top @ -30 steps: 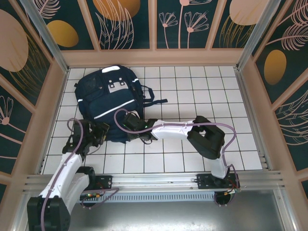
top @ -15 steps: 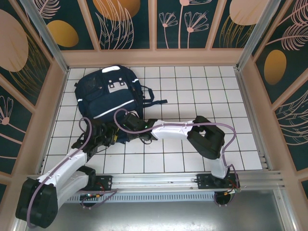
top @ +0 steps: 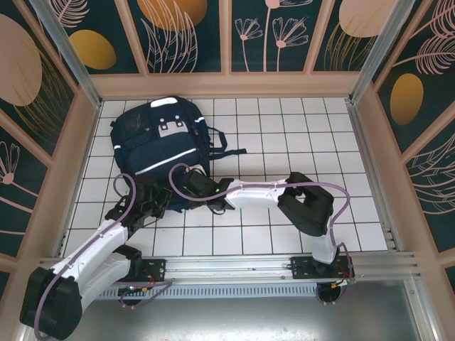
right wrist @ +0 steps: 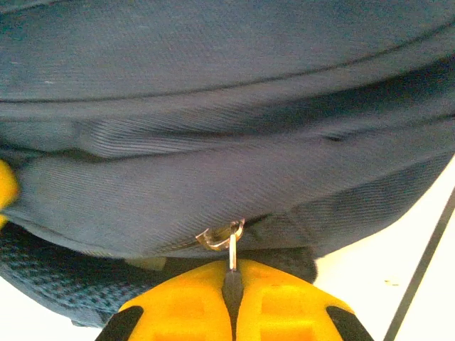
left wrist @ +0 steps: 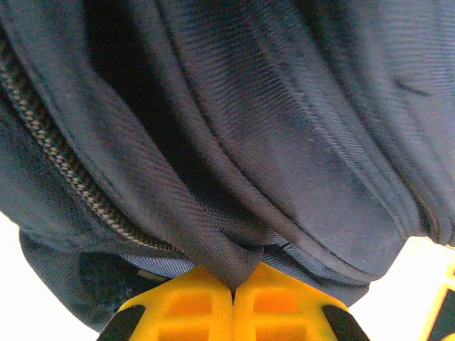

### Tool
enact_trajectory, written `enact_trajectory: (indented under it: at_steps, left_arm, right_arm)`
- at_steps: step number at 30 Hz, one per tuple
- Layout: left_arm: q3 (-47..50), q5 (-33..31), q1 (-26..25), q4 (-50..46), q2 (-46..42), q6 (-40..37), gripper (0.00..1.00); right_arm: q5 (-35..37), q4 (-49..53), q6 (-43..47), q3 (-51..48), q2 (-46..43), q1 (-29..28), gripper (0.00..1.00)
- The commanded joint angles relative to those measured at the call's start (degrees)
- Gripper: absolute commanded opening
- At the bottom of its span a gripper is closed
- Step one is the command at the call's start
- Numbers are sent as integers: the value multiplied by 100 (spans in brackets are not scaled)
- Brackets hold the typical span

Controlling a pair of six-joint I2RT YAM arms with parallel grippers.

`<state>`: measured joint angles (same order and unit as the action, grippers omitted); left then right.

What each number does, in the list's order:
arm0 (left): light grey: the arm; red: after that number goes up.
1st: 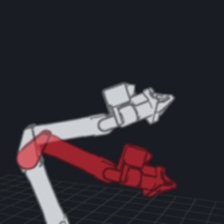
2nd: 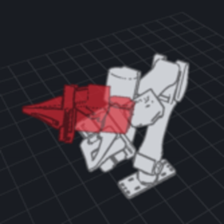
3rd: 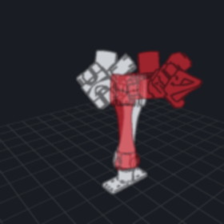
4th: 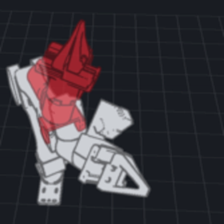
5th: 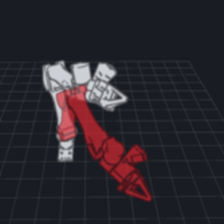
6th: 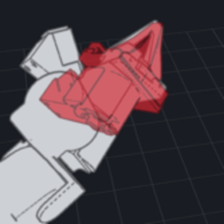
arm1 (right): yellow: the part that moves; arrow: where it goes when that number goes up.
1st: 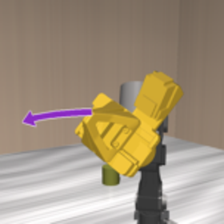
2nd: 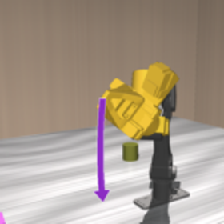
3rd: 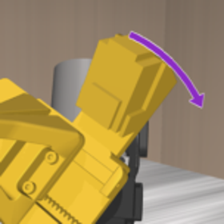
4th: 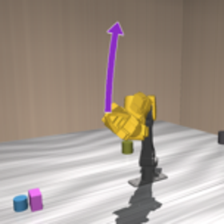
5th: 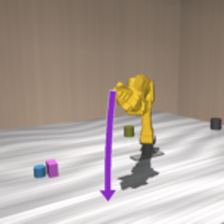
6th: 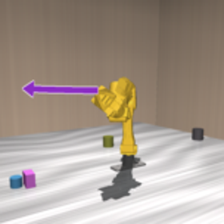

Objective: Pack the student bag

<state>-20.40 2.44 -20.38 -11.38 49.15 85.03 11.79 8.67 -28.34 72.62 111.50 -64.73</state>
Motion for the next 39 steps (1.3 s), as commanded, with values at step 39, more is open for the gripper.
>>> enact_trajectory:
  at_steps: [39]
  left_arm:
    - [-2235,-1916,1318,-3802,-1253,-2611,0]
  right_arm:
    - [455,88,1346,1909,1418,2620,0]
